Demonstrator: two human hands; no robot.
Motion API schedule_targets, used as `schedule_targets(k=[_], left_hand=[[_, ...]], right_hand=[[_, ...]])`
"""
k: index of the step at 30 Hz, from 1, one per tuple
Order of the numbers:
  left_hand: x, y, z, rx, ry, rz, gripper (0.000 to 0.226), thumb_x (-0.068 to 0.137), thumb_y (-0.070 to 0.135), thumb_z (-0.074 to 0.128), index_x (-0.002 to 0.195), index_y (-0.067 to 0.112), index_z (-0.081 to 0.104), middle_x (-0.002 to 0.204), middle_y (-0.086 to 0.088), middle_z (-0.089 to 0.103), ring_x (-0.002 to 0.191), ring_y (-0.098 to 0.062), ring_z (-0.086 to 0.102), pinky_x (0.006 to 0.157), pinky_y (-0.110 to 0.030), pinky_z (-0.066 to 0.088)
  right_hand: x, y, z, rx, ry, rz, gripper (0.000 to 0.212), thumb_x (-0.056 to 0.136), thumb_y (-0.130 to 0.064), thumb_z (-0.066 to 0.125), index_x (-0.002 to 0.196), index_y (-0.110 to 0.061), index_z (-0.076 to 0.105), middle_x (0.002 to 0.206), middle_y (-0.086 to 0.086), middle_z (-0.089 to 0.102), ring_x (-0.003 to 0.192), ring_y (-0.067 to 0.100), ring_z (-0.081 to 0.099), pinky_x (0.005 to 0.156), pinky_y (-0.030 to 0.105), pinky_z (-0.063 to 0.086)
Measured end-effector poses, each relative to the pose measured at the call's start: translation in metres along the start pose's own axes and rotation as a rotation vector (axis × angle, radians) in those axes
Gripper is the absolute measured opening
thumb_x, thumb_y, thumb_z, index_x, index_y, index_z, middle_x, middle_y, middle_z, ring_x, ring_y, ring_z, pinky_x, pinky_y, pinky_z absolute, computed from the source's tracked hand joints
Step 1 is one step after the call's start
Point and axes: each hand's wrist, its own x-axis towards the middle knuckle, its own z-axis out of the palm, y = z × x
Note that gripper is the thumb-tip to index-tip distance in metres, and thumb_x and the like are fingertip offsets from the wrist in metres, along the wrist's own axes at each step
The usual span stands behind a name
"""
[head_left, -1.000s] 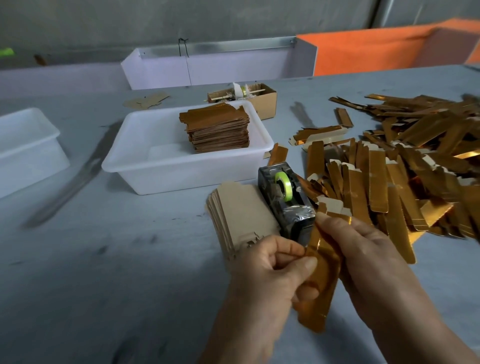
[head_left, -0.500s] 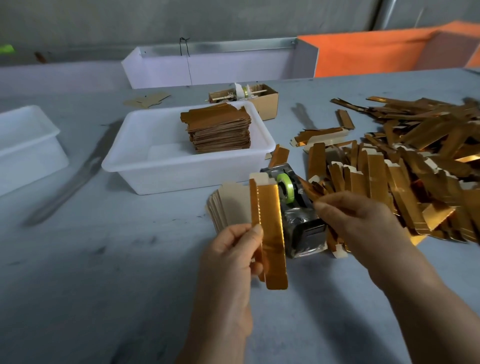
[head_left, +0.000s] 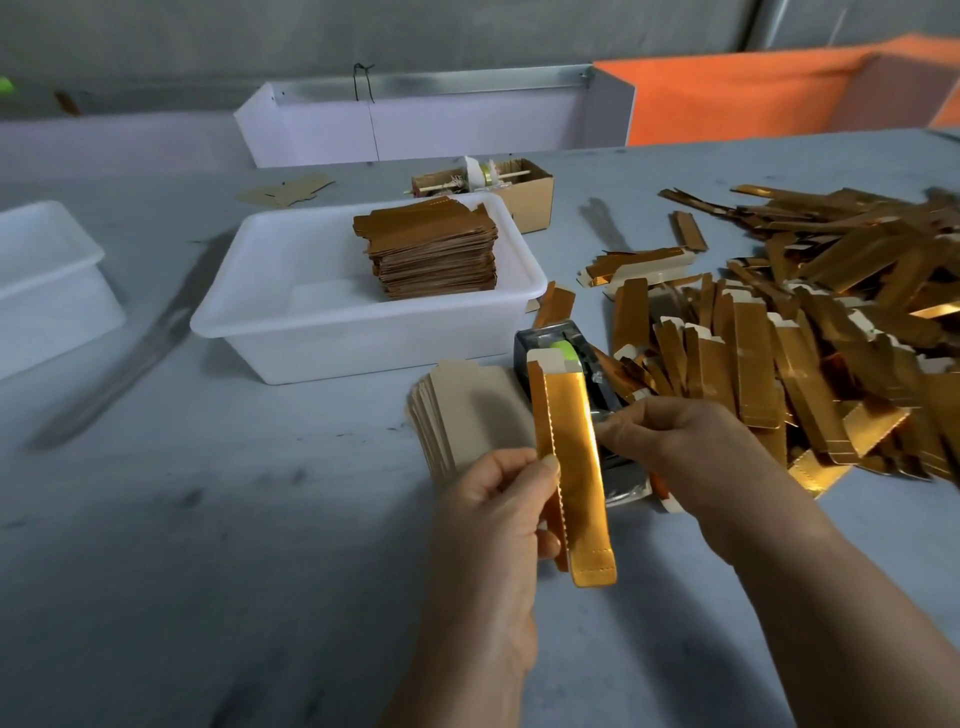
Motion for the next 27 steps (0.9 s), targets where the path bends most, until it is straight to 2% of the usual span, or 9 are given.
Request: schedule_targets(k=[3, 7, 10, 12, 14, 17, 20, 23, 27], left_hand=[[0.001, -0.001, 0.007, -0.012, -0.034, -0.023, 0.011, 0.091, 0.016, 0.062, 0.082, 0.013, 0.068, 0.078, -0.018, 0.07, 0.052, -0.011, 0.052, 0.042, -0.017, 0.04], [0.003, -0.004, 0.015, -0.017, -0.036, -0.032, 0.012, 0.095, 0.02, 0.056, 0.094, 0.01, 0.065, 0.091, -0.017, 0.073, 0.068, -0.022, 0.059, 0.043, -0.018, 0.039], [0.003, -0.006, 0.015, -0.002, -0.038, -0.016, 0.014, 0.095, 0.02, 0.056, 0.097, 0.01, 0.066, 0.092, -0.018, 0.073, 0.068, -0.022, 0.057, 0.044, -0.017, 0.041], [0.003, -0.007, 0.014, 0.017, -0.037, 0.005, 0.015, 0.095, 0.02, 0.057, 0.095, 0.01, 0.067, 0.084, -0.017, 0.071, 0.057, -0.013, 0.054, 0.044, -0.017, 0.042], [0.003, -0.009, 0.013, 0.041, -0.036, 0.026, 0.014, 0.094, 0.02, 0.058, 0.094, 0.009, 0.068, 0.075, -0.011, 0.067, 0.048, -0.007, 0.05, 0.043, -0.016, 0.041], [0.005, -0.011, 0.012, 0.048, -0.033, 0.042, 0.013, 0.094, 0.019, 0.059, 0.091, 0.009, 0.067, 0.063, -0.002, 0.059, 0.045, -0.005, 0.046, 0.043, -0.016, 0.039], [0.005, -0.009, 0.012, 0.058, -0.039, 0.071, 0.011, 0.092, 0.018, 0.061, 0.085, 0.012, 0.067, 0.063, 0.002, 0.059, 0.051, -0.006, 0.047, 0.044, -0.014, 0.037], [0.006, -0.007, 0.014, 0.046, -0.07, 0.085, 0.011, 0.091, 0.021, 0.063, 0.083, 0.015, 0.067, 0.074, -0.002, 0.065, 0.065, -0.011, 0.057, 0.052, -0.016, 0.043], [0.007, -0.005, 0.018, 0.056, -0.121, 0.113, 0.01, 0.092, 0.023, 0.061, 0.085, 0.018, 0.067, 0.075, 0.001, 0.068, 0.071, -0.013, 0.061, 0.06, -0.022, 0.049]], right_hand=[[-0.001, 0.001, 0.002, 0.054, 0.025, 0.0, 0.015, 0.087, -0.024, 0.062, 0.078, -0.013, 0.069, 0.079, 0.001, 0.068, 0.079, 0.01, 0.06, 0.059, 0.023, 0.035], [-0.007, 0.0, 0.002, 0.295, -0.031, 0.057, 0.018, 0.09, -0.02, 0.056, 0.083, -0.009, 0.068, 0.062, -0.001, 0.068, 0.051, 0.003, 0.061, 0.049, 0.019, 0.045], [-0.01, 0.0, -0.003, 0.454, -0.056, 0.09, 0.017, 0.09, -0.02, 0.056, 0.086, -0.009, 0.068, 0.063, -0.006, 0.069, 0.056, 0.004, 0.064, 0.048, 0.017, 0.048], [-0.011, 0.004, -0.005, 0.34, 0.01, 0.042, 0.016, 0.087, -0.023, 0.06, 0.08, -0.014, 0.07, 0.069, -0.013, 0.068, 0.076, 0.008, 0.062, 0.064, 0.024, 0.046], [-0.015, 0.007, -0.004, 0.196, 0.101, -0.036, 0.017, 0.085, -0.026, 0.063, 0.073, -0.016, 0.069, 0.078, -0.018, 0.064, 0.085, 0.003, 0.052, 0.068, 0.024, 0.035], [-0.019, 0.013, -0.001, -0.054, 0.197, -0.117, 0.018, 0.084, -0.029, 0.064, 0.069, -0.019, 0.066, 0.106, -0.02, 0.052, 0.098, 0.004, 0.045, 0.08, 0.028, 0.036], [-0.022, 0.016, 0.003, -0.211, 0.238, -0.148, 0.016, 0.084, -0.029, 0.065, 0.072, -0.021, 0.067, 0.12, -0.013, 0.047, 0.108, 0.007, 0.041, 0.087, 0.034, 0.039], [-0.026, 0.015, 0.006, -0.207, 0.254, -0.153, 0.015, 0.084, -0.027, 0.065, 0.07, -0.021, 0.066, 0.126, -0.009, 0.049, 0.109, 0.008, 0.042, 0.089, 0.034, 0.042], [-0.029, 0.015, 0.013, -0.252, 0.306, -0.192, 0.021, 0.085, -0.021, 0.063, 0.066, -0.026, 0.059, 0.127, -0.006, 0.05, 0.116, 0.014, 0.046, 0.09, 0.034, 0.043]])
